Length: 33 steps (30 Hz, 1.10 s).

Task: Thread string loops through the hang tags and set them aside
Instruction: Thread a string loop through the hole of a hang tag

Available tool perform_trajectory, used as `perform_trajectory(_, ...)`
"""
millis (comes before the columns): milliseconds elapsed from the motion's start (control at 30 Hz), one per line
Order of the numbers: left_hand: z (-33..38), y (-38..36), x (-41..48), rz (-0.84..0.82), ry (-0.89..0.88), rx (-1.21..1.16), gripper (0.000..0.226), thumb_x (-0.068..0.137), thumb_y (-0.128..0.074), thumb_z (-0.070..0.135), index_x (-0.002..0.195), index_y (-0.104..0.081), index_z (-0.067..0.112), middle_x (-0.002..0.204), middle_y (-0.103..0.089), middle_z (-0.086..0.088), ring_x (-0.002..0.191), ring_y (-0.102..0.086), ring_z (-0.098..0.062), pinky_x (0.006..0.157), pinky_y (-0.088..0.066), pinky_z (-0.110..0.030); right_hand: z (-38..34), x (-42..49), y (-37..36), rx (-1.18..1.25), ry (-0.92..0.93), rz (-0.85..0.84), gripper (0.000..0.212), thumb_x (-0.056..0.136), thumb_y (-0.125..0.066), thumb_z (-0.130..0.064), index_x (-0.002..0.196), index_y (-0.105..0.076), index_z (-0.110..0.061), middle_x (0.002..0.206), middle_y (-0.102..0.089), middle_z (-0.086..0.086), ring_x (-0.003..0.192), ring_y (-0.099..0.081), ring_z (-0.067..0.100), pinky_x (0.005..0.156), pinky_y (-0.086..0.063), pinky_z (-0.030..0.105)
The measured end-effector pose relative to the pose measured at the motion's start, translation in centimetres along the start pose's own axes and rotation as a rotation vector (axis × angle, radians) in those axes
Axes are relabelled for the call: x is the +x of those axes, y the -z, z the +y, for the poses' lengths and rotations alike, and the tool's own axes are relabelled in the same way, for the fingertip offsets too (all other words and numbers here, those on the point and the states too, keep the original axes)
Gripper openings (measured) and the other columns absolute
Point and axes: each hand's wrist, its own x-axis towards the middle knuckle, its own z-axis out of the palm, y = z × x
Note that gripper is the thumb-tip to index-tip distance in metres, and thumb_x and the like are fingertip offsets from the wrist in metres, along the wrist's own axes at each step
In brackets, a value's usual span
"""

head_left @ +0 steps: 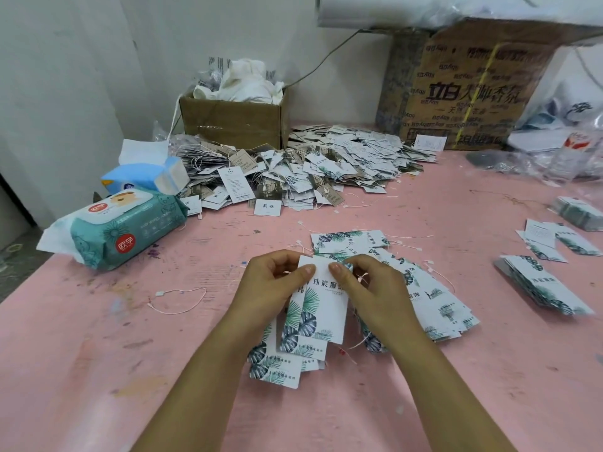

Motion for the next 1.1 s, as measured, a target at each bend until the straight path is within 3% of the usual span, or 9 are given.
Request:
perform_trajectory(67,-0.04,0.01,0.05,0.011,0.007,0.004,0.012,0.085,-0.062,0.005,0.082,-0.070,0.013,0.077,-0.072,-0.008,0.066,-0.069,-0.018,0.052,-0.053,-0.023,-0.15,0.05,0.02,0.051,0.006,0.044,0.016,0.089,-0.058,-0.028,0.075,-0.059,-0.036,0.067,-0.062,-0.013,0.061,-0.054,-0.001,0.054,-0.041,0.017)
perform_trajectory(200,-0.05,-0.02,0.05,0.016,0.023,-0.009,0.018,0.089,-0.057,0.003,0.085,-0.069,0.015,0.077,-0.074,-0.004,0.066,-0.069,-0.014,0.051,-0.051,-0.020,0.03,0.17,0.47,0.044,0.074,0.138,0.026,0.091,-0.052,-0.004,0.094,-0.055,-0.030,0.067,-0.058,-0.011,0.053,-0.050,0.000,0.050,-0.035,0.009)
perform_trajectory(300,0.00,-0.09,0.08,0.020,0.027,-0.005,0.021,0.090,-0.055,0.002,0.086,-0.069,0.017,0.077,-0.074,-0.003,0.066,-0.069,-0.013,0.053,-0.052,-0.020,0.02,0.18,0.59,0.071,0.098,0.130,0.033,0.090,-0.052,0.000,0.104,-0.050,-0.030,0.070,-0.064,-0.005,0.051,-0.051,-0.002,0.050,-0.035,0.006)
perform_trajectory(467,0.04,-0.15,0.11,0.021,0.038,0.000,0.023,0.090,-0.053,0.002,0.087,-0.070,0.018,0.077,-0.074,-0.003,0.064,-0.068,-0.012,0.054,-0.053,-0.020,0.07,0.06,0.36,0.051,0.137,0.109,0.036,0.085,-0.061,0.001,0.079,-0.055,-0.034,0.062,-0.060,-0.022,0.066,-0.059,-0.005,0.060,-0.044,0.012)
perform_trajectory(600,0.08,-0.17,0.10,0.020,0.046,0.003,0.025,0.091,-0.052,0.002,0.087,-0.070,0.018,0.077,-0.074,-0.005,0.065,-0.068,-0.013,0.055,-0.053,-0.021,-0.11,0.04,0.30,0.017,0.175,0.123,0.027,0.084,-0.064,-0.005,0.077,-0.059,-0.031,0.067,-0.060,-0.017,0.066,-0.054,0.003,0.060,-0.042,0.016)
perform_trajectory(733,0.12,-0.28,0.02,0.015,0.040,0.005,0.025,0.091,-0.052,0.002,0.085,-0.070,0.018,0.076,-0.074,-0.004,0.064,-0.068,-0.013,0.055,-0.053,-0.022,-0.28,0.06,0.35,-0.092,0.217,0.099,0.009,0.082,-0.065,-0.003,0.081,-0.068,-0.012,0.066,-0.051,-0.009,0.067,-0.047,-0.001,0.060,-0.033,0.009)
perform_trajectory(900,-0.07,-0.43,-0.05,0.014,0.036,0.055,0.027,0.091,-0.053,0.004,0.083,-0.072,0.021,0.079,-0.073,-0.008,0.069,-0.065,-0.021,0.064,-0.050,-0.031,-0.57,0.05,0.35,-0.185,0.247,0.064,0.008,0.082,-0.065,-0.001,0.084,-0.070,-0.007,0.070,-0.047,-0.017,0.070,-0.049,-0.003,0.063,-0.031,0.005)
perform_trajectory(1100,-0.22,-0.38,-0.01,-0.012,0.030,0.061,0.028,0.090,-0.055,0.004,0.081,-0.074,0.023,0.082,-0.073,-0.012,0.071,-0.064,-0.024,0.068,-0.049,-0.035,-0.59,-0.03,0.28,-0.251,0.243,0.051,0.007,0.080,-0.066,-0.001,0.083,-0.070,-0.007,0.076,-0.055,-0.003,0.071,-0.041,-0.004,0.065,-0.032,0.004)
